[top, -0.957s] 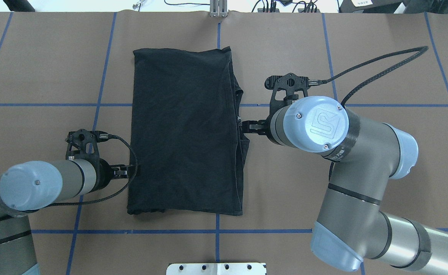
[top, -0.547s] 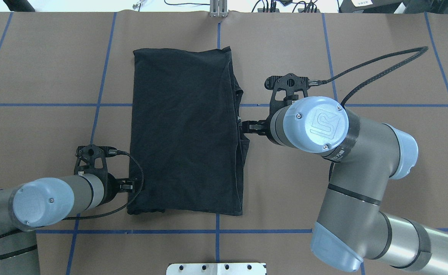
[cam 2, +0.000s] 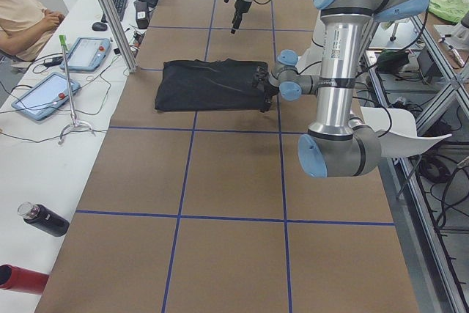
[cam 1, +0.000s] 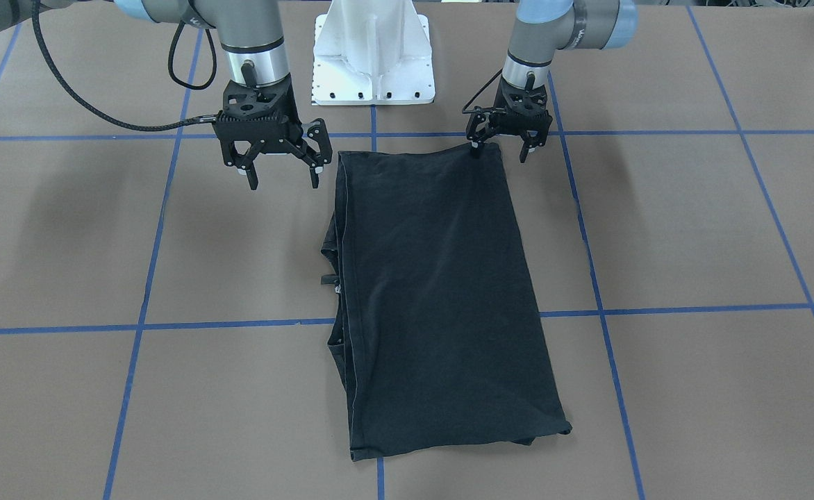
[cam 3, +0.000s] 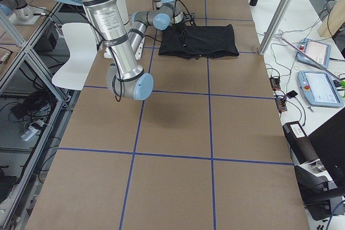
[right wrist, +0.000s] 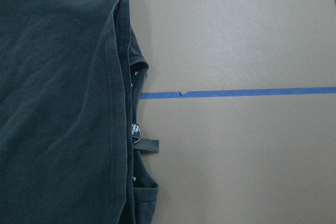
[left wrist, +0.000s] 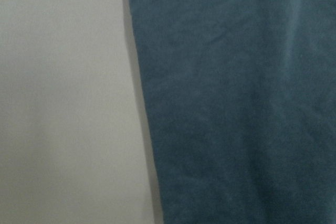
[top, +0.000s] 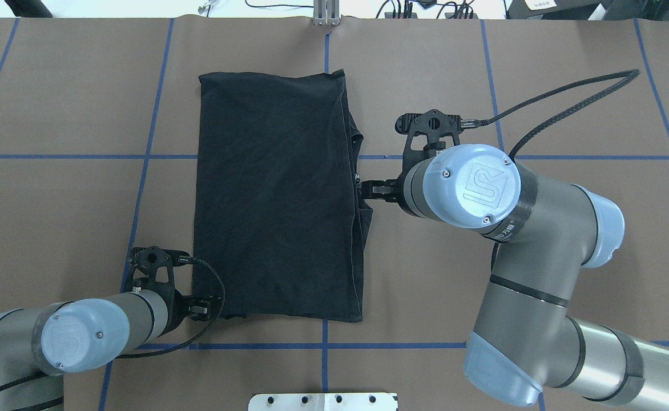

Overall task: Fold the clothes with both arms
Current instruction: 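Move the left gripper to the shirt corner nearest the robot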

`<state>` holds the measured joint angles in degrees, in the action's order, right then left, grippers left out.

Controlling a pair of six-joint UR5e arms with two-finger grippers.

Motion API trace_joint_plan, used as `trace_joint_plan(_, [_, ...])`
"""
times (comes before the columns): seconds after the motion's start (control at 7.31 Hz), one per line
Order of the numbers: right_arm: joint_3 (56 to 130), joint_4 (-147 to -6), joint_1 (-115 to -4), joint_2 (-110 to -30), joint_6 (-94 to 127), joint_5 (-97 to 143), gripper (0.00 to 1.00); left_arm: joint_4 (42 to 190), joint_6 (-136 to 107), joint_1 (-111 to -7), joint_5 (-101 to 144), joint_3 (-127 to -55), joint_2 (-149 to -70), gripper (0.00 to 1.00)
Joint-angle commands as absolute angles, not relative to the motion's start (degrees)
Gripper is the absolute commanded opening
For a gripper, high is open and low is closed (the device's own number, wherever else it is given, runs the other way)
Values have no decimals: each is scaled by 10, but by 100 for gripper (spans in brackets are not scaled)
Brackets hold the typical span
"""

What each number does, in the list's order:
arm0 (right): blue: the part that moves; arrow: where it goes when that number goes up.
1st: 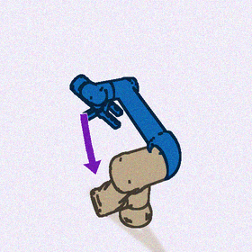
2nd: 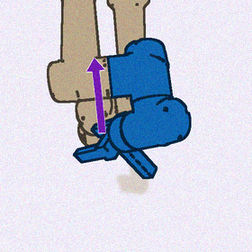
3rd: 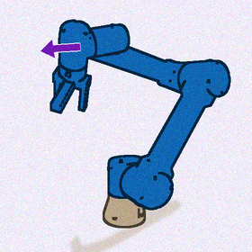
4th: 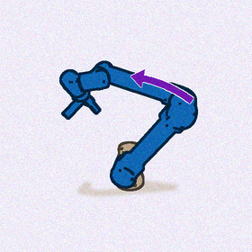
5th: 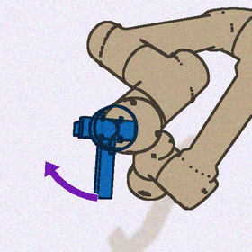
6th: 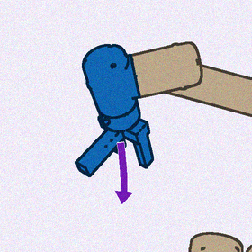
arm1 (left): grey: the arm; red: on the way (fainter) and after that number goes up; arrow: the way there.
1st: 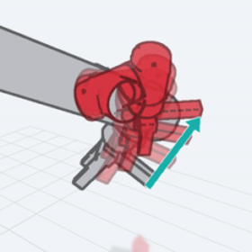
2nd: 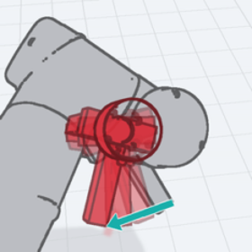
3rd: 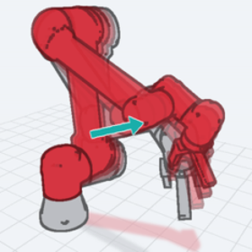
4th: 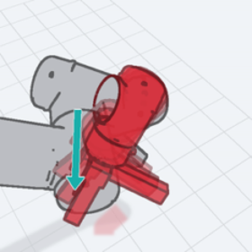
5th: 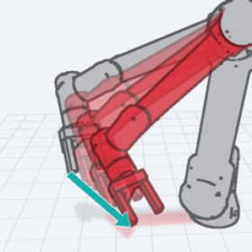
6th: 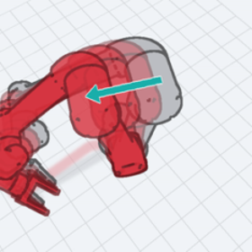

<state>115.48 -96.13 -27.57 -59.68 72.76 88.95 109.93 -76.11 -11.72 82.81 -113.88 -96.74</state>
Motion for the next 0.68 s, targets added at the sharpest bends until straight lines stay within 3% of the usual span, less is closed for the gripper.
trace_joint_plan(0.0, [1154,-961,-275,-597,728,889,100,1100,-762,-115,826,-1135,-969,100])
trace_joint_plan(0.14, [1155,-961,-276,-596,728,889,100,1100,-762,-115,827,-1136,-976,98])
trace_joint_plan(0.41, [1154,-961,-275,-595,729,889,100,1100,-764,-116,828,-1136,-988,56])
trace_joint_plan(0.55, [1155,-961,-275,-595,729,889,100,1100,-773,-115,828,-1136,-987,56])
